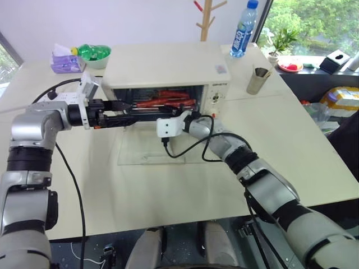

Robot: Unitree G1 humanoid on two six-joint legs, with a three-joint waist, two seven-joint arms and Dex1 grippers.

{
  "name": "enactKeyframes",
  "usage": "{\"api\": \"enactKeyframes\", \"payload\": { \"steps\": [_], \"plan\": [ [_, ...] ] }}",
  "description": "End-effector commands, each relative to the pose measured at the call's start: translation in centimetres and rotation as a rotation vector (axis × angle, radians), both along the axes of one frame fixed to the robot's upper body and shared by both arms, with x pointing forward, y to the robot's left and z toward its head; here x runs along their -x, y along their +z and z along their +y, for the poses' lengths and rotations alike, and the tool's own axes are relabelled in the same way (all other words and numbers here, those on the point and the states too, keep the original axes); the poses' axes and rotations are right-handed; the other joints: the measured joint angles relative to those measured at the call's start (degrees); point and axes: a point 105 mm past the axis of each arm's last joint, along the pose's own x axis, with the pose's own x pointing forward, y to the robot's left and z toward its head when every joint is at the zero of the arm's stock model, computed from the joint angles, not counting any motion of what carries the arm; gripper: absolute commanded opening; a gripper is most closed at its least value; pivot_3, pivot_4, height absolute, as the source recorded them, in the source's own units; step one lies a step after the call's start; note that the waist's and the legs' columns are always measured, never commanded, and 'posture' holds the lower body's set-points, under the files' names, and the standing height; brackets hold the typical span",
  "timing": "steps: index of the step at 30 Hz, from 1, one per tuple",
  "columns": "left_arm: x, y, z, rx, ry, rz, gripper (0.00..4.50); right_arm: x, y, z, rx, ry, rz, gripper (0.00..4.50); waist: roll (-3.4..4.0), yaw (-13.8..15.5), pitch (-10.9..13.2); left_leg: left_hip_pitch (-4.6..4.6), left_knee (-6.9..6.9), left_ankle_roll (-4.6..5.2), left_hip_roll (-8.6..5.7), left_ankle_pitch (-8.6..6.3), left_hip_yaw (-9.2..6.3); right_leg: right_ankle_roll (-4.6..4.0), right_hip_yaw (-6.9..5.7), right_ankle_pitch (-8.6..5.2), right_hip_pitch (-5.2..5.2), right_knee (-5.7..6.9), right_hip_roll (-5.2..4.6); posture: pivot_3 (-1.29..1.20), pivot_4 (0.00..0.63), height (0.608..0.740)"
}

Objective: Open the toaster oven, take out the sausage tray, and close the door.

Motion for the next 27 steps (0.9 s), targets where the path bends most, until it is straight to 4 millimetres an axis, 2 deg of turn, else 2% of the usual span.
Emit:
{"api": "enactKeyframes", "payload": {
  "steps": [1,3,5,6,14,20,27],
  "plan": [
    [-0.1,2.4,0.4,0.013,0.016,-0.084,4.50,-0.1,1.1,0.6,-0.014,0.019,-0.031,1.96,0.00,-0.02,0.00,0.00,0.00,0.00,0.00,0.00,0.00,0.00,0.00,0.00,0.00,0.00,0.00,0.00,0.150,0.739],
    [-0.1,2.3,0.4,0.013,0.016,-0.083,4.50,-0.1,1.2,0.6,-0.013,0.020,-0.033,1.38,0.00,-0.02,0.00,0.00,0.00,0.00,0.00,0.00,0.00,0.00,0.00,0.00,0.00,0.00,0.00,0.00,0.150,0.739],
    [-0.1,2.3,0.4,0.012,0.015,-0.083,4.50,-0.1,1.3,0.6,-0.016,0.020,-0.038,0.37,0.00,-0.04,0.00,0.00,0.00,0.00,0.00,0.00,0.00,0.00,0.00,0.00,0.00,0.00,0.00,0.00,0.150,0.739],
    [-0.1,2.3,0.4,0.012,0.015,-0.083,4.50,-0.2,1.5,0.6,-0.018,0.018,-0.042,0.07,-0.01,-0.04,-0.01,0.00,0.00,0.00,0.00,0.00,-0.01,0.00,0.00,0.00,0.00,0.00,0.00,0.00,0.150,0.739],
    [-0.2,2.3,0.4,0.013,0.011,-0.083,4.50,0.8,2.3,0.2,-0.034,0.047,-0.059,0.07,-0.01,0.00,-0.01,0.00,-0.01,-0.03,0.00,0.02,0.00,0.00,0.00,0.00,-0.01,-0.02,0.01,0.00,0.150,0.739],
    [-0.6,2.5,0.3,0.012,0.006,-0.083,4.50,3.2,2.4,-0.8,-0.050,0.075,-0.065,0.07,-0.01,0.43,-0.01,-0.03,0.01,0.00,-0.01,0.00,0.00,0.00,-0.01,0.00,0.00,-0.02,0.01,0.00,0.150,0.739],
    [-1.0,2.5,0.1,0.001,-0.019,-0.076,4.50,6.1,1.7,-3.0,-0.035,0.085,-0.048,0.07,-0.03,1.03,0.00,-0.05,0.11,0.04,-0.03,-0.02,-0.01,0.02,-0.06,-0.01,0.08,-0.03,-0.02,0.00,0.150,0.739]
  ]
}}
